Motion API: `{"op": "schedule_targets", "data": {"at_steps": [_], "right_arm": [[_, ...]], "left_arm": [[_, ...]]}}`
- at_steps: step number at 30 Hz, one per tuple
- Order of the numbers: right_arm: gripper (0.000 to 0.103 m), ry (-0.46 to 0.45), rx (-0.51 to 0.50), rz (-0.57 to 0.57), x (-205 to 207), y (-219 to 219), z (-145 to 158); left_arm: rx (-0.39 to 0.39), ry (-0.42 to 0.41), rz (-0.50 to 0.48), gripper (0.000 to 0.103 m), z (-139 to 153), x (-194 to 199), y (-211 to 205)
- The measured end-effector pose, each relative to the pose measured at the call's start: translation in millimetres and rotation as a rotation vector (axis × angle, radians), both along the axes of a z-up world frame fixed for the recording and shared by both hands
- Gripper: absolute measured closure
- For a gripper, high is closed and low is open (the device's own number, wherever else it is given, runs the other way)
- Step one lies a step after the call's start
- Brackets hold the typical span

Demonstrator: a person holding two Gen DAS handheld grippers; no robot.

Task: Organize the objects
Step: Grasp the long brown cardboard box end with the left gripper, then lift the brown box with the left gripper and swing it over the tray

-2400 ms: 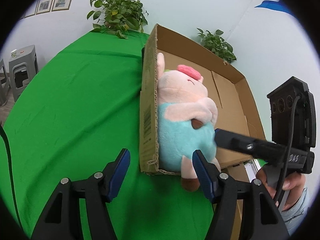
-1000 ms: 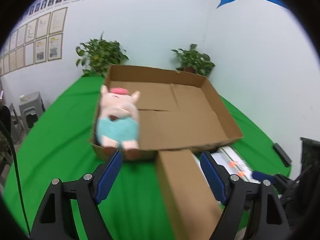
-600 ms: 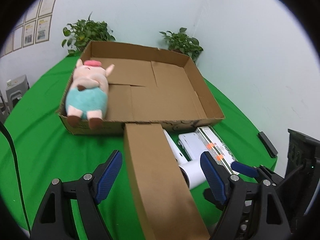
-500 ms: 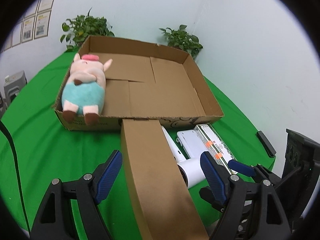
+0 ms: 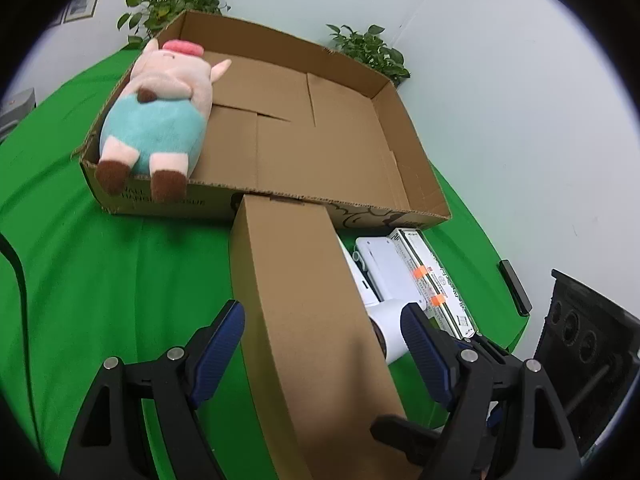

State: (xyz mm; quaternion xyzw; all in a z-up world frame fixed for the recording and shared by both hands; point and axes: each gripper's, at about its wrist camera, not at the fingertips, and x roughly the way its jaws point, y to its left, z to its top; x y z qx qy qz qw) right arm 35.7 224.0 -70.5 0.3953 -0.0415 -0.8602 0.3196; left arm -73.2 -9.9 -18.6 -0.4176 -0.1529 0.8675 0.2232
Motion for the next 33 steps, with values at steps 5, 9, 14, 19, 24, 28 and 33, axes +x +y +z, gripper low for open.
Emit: {"op": "schedule_targets", "data": {"at_steps": [5, 9, 14, 19, 24, 28, 33], "right_arm": [[0.000, -0.037, -0.036, 0.105, 8.3, -12.1, -6.0], [0.000, -0.051, 0.000, 0.170, 19.5, -21.6, -14.8], [0.000, -0.092, -0.012, 0.216, 23.0, -26.6, -21.1], [0.000, -0.082, 0.008, 0.197, 23.6, -38.8, -24.7], [0.000, -0.065, 0.038, 0.187, 22.5, -47.0, -25.5], [0.000, -0.068, 0.051, 0.197, 23.7, -53.8, -24.7], [0.000, -0.069, 0.063, 0.228, 28.4, -69.4, -24.6]], "left_arm": [[0.041, -0.058, -0.016, 0.023, -8.1, 5.3, -3.6], [0.066, -0.098, -0.034, 0.023, -15.6, 15.5, -3.0], [0.088, -0.123, -0.063, 0.025, -24.4, 25.0, 0.2], [0.078, -0.126, -0.061, 0.042, -28.3, 31.0, -5.4], [0.086, -0.122, -0.059, 0.052, -32.1, 38.8, -14.6], [0.093, -0.108, -0.035, 0.052, -32.2, 44.5, -20.8], [0.070, -0.096, -0.008, 0.052, -27.8, 53.3, -29.8]]}}
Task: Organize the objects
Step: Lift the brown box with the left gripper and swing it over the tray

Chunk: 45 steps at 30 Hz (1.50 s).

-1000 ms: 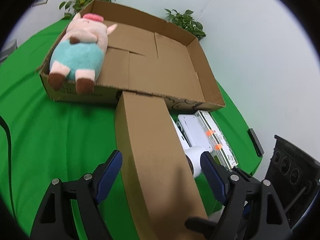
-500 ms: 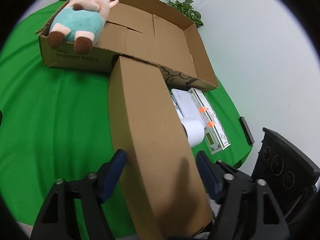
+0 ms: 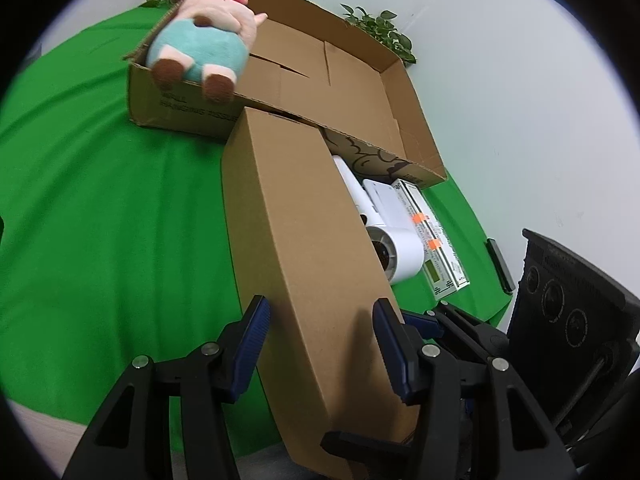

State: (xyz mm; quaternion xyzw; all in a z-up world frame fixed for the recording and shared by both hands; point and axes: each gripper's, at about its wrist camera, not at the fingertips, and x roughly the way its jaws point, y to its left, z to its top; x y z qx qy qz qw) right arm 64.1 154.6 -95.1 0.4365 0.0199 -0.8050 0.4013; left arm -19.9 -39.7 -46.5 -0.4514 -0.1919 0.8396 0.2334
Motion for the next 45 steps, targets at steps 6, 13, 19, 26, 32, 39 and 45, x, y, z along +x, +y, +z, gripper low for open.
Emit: {"op": "schedule_targets", "data": {"at_steps": [6, 13, 19, 26, 32, 39, 45], "right_arm": [[0.001, 0.001, 0.001, 0.021, 3.8, -11.8, -0.2], [0.005, 0.048, -0.021, -0.016, 9.1, -6.6, 7.8], [0.008, 0.128, -0.068, -0.067, 12.8, 5.9, 27.9], [0.011, 0.253, -0.103, -0.147, -1.6, 18.4, 62.1], [0.012, 0.347, -0.106, -0.214, -31.1, 21.7, 89.9], [0.012, 0.415, -0.108, -0.252, -84.2, 15.3, 121.8], [0.012, 0.436, -0.097, -0.255, -132.0, -1.2, 141.4]], "left_arm": [[-0.006, 0.007, 0.043, 0.052, -0.2, 6.6, -12.1], [-0.032, 0.097, 0.040, 0.055, 21.3, 11.2, -4.5], [-0.066, 0.171, 0.019, 0.055, 45.6, 12.1, 5.3], [-0.092, 0.279, -0.005, 0.055, 79.4, -8.2, 26.3], [-0.095, 0.381, -0.047, 0.055, 107.1, -46.5, 35.1], [-0.082, 0.467, -0.073, 0.055, 137.0, -95.3, 37.2], [-0.067, 0.480, -0.070, 0.055, 151.1, -136.8, 28.2]]}}
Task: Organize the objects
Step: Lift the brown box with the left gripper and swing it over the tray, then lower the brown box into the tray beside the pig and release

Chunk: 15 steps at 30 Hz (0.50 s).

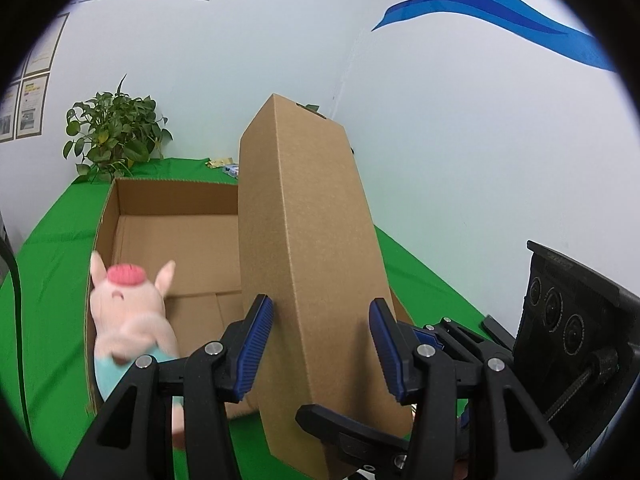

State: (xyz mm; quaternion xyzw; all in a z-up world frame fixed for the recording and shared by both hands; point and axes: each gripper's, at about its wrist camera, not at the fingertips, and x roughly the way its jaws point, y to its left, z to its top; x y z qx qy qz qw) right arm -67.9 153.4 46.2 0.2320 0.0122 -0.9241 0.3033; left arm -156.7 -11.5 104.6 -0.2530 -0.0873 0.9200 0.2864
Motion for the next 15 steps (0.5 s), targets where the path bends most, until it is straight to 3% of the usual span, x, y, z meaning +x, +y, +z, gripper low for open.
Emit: {"op": "schedule_targets", "data": {"at_steps": [7, 15], "right_arm": [[0.012, -0.052, 0.010, 0.042, -71.1, -29.9, -3.1], [0.012, -0.173, -0.024, 0.071, -142.4, -56.3, -37.9]], "left_arm": [[0.009, -0.048, 0.044, 0.055, -9.0, -40.9, -15.0], [0.007, -0.147, 0.101, 0.055, -36.0, -81.3, -31.5]]}}
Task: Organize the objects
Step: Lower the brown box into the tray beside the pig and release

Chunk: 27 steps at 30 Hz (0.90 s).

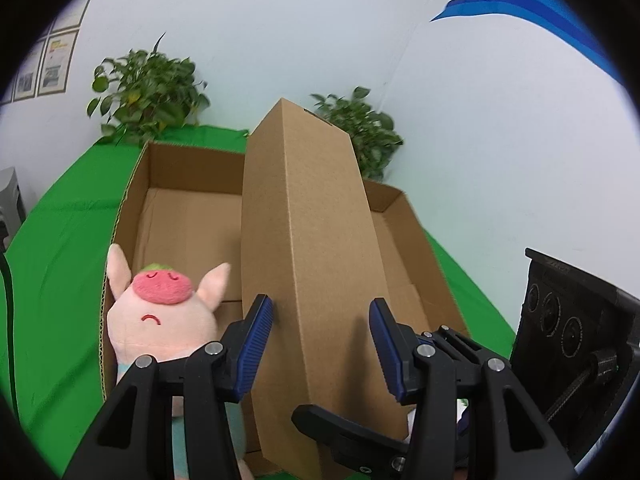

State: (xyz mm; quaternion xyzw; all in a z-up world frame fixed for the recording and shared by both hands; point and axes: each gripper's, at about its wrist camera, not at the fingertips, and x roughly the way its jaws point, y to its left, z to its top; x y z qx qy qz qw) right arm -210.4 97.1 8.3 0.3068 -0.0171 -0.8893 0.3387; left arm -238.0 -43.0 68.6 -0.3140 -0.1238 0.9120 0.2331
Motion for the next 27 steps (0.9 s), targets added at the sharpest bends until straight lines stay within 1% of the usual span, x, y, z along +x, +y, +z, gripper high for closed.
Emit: {"op": "schedule_targets", "data": {"at_steps": [6, 10, 12, 13, 14, 16, 19, 22, 23, 27], "right_arm": [[0.012, -0.060, 0.008, 0.010, -23.8, -11.0, -32.3], [0.015, -0.080, 0.034, 0.007, -34.6, -16.5, -50.0], [0.015, -0.094, 0.043, 0.001, -39.2, -18.1, -59.3], [0.015, -0.102, 0.054, -0.010, -39.3, -18.8, -64.0], [0.015, -0.118, 0.063, -0.021, -43.4, -20.3, -68.7], [0.016, -0.143, 0.071, -0.042, -47.4, -12.7, -78.2], [0.016, -0.142, 0.089, -0.047, -50.1, -19.1, -82.1], [0.016, -0.143, 0.110, -0.048, -53.2, -27.9, -84.8], [0.016, -0.149, 0.113, -0.048, -49.3, -33.3, -83.0], [0.016, -0.202, 0.117, -0.038, -53.7, -24.7, -91.0]], "left_arm": [[-0.027, -0.085, 0.007, 0.055, -25.5, -13.8, -2.4], [-0.034, -0.156, 0.017, 0.055, -42.3, -20.9, -1.1], [-0.060, -0.164, 0.019, 0.062, -45.8, -21.0, 2.2], [-0.078, -0.169, 0.015, 0.071, -46.7, -20.8, 4.3], [-0.089, -0.179, 0.012, 0.076, -48.2, -21.3, 5.5], [-0.090, -0.189, 0.007, 0.081, -50.5, -21.8, 6.6], [-0.085, -0.205, 0.016, 0.083, -52.8, -20.3, 4.2], [-0.076, -0.213, 0.024, 0.088, -54.2, -18.1, 0.3], [-0.072, -0.217, 0.026, 0.090, -54.2, -16.6, -1.0], [-0.062, -0.219, 0.040, 0.091, -54.5, -14.5, -6.6]]}}
